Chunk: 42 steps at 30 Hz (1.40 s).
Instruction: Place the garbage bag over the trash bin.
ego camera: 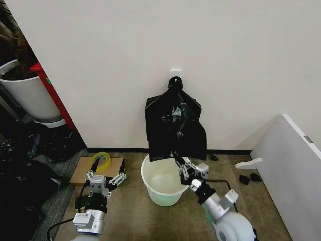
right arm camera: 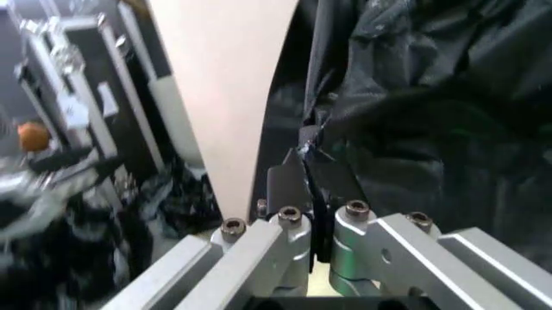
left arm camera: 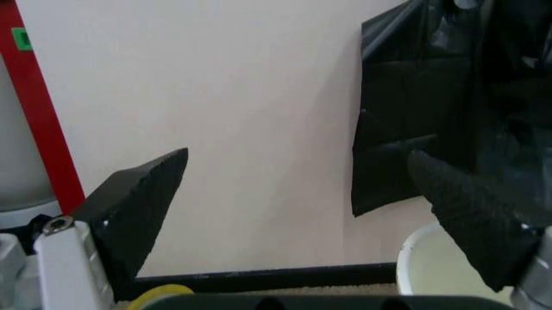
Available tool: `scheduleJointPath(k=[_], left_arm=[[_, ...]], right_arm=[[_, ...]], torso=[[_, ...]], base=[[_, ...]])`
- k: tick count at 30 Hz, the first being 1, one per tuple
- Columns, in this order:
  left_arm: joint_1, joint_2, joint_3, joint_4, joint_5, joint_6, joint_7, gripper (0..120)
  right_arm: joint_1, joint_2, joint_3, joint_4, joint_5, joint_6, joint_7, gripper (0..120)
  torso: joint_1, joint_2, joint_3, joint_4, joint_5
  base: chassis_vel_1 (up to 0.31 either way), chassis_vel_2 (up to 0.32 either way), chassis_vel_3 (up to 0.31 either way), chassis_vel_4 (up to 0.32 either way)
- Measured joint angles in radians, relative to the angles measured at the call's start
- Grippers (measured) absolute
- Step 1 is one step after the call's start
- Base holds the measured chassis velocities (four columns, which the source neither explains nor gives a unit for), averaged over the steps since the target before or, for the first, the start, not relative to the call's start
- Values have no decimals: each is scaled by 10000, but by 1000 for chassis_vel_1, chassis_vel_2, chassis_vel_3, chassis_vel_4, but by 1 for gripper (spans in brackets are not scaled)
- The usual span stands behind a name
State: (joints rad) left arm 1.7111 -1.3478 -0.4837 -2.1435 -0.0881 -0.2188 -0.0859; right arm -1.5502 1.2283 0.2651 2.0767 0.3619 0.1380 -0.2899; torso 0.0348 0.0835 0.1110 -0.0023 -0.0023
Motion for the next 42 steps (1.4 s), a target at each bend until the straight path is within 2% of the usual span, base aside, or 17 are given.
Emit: scheduleJointPath(k=[11,19,34,42], left_arm=[[-14,1,-8,12,-25,9,1,100],[-27,-11,13,42,-30,7,1,100],[-15,-5,14,50,-26,-5,-1,100],[-14,52,111,22,-21,-5,-5,100]], right_arm=[[-881,-332,-303,-105,-1915,1229,-243,0],[-1222,-321,-214,-274,-2677,1992,-499,0],[-1557,-357,-110,-572,-3174,3036,-1205,0],[-1352,-277,-167,-629,-2957,2880,-873,0]], torso=[[0,0,1,0,-2],[0,0,1,0,-2],[2,-2,1,1,-2],[2,-2,1,1,-3]], base=[[0,0,0,0],[0,0,0,0],[0,0,0,0],[0,0,0,0]])
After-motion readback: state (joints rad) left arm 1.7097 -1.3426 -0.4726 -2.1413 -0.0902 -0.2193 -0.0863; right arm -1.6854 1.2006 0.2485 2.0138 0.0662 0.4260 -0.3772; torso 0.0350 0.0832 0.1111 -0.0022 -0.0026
